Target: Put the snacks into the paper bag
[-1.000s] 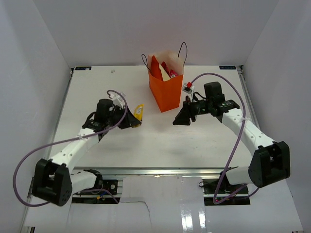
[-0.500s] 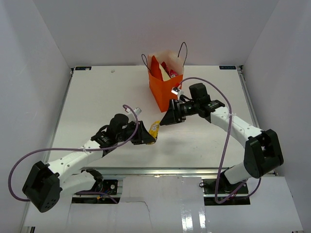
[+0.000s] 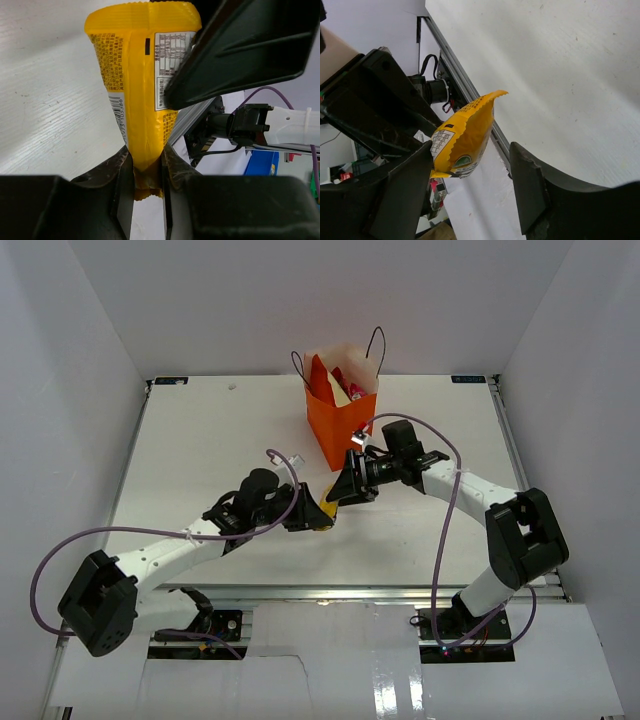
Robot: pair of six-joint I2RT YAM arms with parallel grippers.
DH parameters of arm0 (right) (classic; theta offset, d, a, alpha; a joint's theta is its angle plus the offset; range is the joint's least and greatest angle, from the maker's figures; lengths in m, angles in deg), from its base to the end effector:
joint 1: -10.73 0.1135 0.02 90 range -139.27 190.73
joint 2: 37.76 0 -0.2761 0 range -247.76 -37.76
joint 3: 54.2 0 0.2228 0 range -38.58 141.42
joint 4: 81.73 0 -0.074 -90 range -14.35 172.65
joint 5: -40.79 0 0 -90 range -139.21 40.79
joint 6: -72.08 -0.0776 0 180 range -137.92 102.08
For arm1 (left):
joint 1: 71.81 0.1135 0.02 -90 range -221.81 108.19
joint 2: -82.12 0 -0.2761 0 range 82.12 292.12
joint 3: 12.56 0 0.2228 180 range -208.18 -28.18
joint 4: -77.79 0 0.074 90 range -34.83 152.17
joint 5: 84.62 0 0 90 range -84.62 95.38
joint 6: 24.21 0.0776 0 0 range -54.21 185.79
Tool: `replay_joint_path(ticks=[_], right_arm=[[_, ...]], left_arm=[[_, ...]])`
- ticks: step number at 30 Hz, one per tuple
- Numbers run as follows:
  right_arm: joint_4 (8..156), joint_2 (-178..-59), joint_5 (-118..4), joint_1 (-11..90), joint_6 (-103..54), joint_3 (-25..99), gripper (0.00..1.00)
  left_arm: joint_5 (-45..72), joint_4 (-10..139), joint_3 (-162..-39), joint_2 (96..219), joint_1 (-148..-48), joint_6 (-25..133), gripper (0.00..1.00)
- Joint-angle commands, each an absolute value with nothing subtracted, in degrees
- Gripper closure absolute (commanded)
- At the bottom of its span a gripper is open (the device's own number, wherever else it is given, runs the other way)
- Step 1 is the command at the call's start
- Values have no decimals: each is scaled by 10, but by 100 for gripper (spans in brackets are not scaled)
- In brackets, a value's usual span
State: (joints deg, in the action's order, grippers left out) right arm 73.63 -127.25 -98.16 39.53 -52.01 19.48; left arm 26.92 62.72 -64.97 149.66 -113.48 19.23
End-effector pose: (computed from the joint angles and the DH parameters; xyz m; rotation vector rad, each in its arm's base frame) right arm 0.2584 0.2088 0.2478 -0.3933 2.4229 1.5113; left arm 0.1722 -0.1914 0.2370 0.1554 2.3410 -1.2520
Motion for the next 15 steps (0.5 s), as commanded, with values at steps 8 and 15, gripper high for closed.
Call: replay_joint_path(ticks=[8, 15], right_arm=[[796, -1301, -1034, 398, -544, 213, 54], [819, -1286, -1059, 397, -536, 190, 70]], left_arm=[[273, 652, -678, 1508, -1149, 191, 57], [274, 656, -689, 1512, -1149, 196, 44]])
